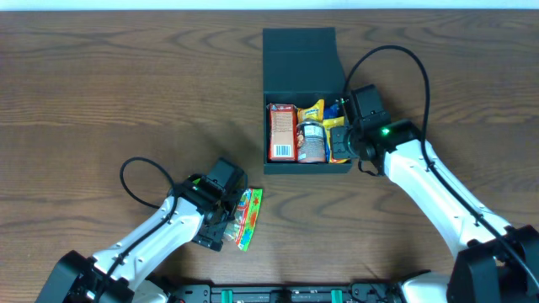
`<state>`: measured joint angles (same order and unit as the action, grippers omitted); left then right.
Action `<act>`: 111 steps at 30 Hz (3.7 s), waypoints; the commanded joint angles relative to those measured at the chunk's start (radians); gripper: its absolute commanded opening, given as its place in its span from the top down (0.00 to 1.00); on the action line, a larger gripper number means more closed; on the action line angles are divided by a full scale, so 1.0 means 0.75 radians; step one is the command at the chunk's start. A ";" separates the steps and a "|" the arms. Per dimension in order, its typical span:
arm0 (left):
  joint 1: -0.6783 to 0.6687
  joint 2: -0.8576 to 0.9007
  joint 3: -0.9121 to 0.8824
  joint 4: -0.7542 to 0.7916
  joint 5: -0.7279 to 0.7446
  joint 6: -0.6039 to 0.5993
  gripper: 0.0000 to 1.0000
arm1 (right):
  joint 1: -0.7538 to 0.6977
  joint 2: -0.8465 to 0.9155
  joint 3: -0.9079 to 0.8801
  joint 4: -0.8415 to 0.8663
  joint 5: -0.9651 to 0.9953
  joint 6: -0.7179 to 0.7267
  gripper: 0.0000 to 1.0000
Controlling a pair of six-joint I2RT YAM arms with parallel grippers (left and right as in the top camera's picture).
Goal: Pack container
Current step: 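Open the right gripper and retract the right arm to the right, then lift the Haribo bag with the left gripper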
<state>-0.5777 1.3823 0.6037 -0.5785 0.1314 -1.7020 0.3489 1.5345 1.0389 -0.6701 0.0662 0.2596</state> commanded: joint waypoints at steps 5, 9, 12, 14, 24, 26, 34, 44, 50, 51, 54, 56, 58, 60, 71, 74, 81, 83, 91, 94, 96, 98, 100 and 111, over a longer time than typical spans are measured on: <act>0.002 0.013 -0.008 -0.005 -0.011 -0.006 0.05 | -0.005 0.013 -0.010 0.013 -0.024 0.034 0.99; 0.002 0.013 -0.008 -0.005 -0.011 -0.006 0.05 | -0.005 0.014 -0.085 0.086 -0.023 0.059 0.99; 0.002 0.013 -0.008 -0.005 -0.011 -0.006 0.05 | -0.005 0.014 -0.165 0.158 -0.024 0.094 0.99; 0.002 0.013 -0.008 -0.005 -0.011 -0.006 0.05 | -0.005 0.014 -0.200 0.189 -0.023 0.102 0.99; 0.002 0.013 -0.008 -0.005 -0.011 -0.006 0.05 | -0.004 0.011 0.117 -0.112 0.022 0.081 0.99; 0.002 0.013 -0.008 -0.005 -0.011 -0.006 0.05 | -0.003 0.011 0.172 -0.121 0.029 0.066 0.99; 0.002 0.013 -0.008 -0.005 -0.011 -0.006 0.05 | -0.005 0.159 0.158 0.033 0.056 0.067 0.99; 0.002 0.013 -0.008 -0.005 -0.011 -0.006 0.05 | -0.005 0.344 0.168 0.079 0.118 0.081 0.99; 0.002 0.013 -0.008 -0.005 -0.011 -0.006 0.05 | -0.005 0.138 0.270 -0.036 0.188 0.081 0.99; 0.002 0.013 -0.008 -0.005 -0.011 -0.006 0.05 | -0.005 0.098 0.289 -0.057 0.211 0.081 0.99; 0.002 0.013 -0.008 -0.005 -0.011 -0.006 0.05 | -0.027 -0.026 0.325 -0.116 0.303 0.082 0.99; 0.002 0.013 -0.008 -0.005 -0.011 -0.006 0.05 | -0.075 -0.097 0.325 -0.153 0.321 0.090 0.99; 0.002 0.013 -0.008 -0.004 -0.011 -0.009 0.05 | -0.172 -0.167 0.322 -0.215 0.282 0.124 0.99; 0.002 0.013 -0.008 0.051 -0.011 -0.021 0.05 | -0.318 -0.211 0.320 -0.277 0.176 0.122 0.65; 0.002 0.013 -0.008 0.083 -0.096 -0.020 0.05 | -0.678 -0.211 0.234 -0.326 -0.019 0.123 0.01; 0.002 0.013 -0.008 0.080 -0.096 -0.020 0.05 | -0.678 -0.211 0.234 -0.331 -0.019 0.122 0.01; 0.002 0.013 -0.009 0.084 -0.104 -0.020 0.05 | -0.678 -0.211 0.234 -0.331 -0.019 0.122 0.01; 0.002 0.013 -0.008 0.101 -0.084 -0.021 0.05 | -0.678 -0.211 0.234 -0.332 -0.019 0.122 0.01; 0.002 0.013 -0.008 0.294 -0.061 -0.006 0.05 | -0.678 -0.211 0.234 -0.331 -0.019 0.122 0.01; 0.002 0.014 -0.008 0.280 -0.063 -0.213 0.05 | -0.678 -0.211 0.234 -0.331 -0.019 0.122 0.01; 0.003 0.015 -0.008 0.296 -0.079 -0.259 0.05 | -0.678 -0.211 0.234 -0.332 -0.019 0.122 0.01; 0.003 0.030 -0.008 0.292 -0.122 -0.294 0.05 | -0.678 -0.211 0.234 -0.332 -0.019 0.122 0.01; 0.003 0.066 -0.008 0.294 -0.124 -0.340 0.05 | -0.678 -0.211 0.234 -0.332 -0.019 0.122 0.01; 0.003 0.218 -0.008 0.349 -0.071 -0.395 0.20 | -0.678 -0.211 0.234 -0.332 -0.019 0.122 0.01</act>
<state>-0.5770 1.4792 0.6460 -0.3161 0.1081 -1.9888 -0.1543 1.3750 1.2205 -0.9180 0.0547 0.3412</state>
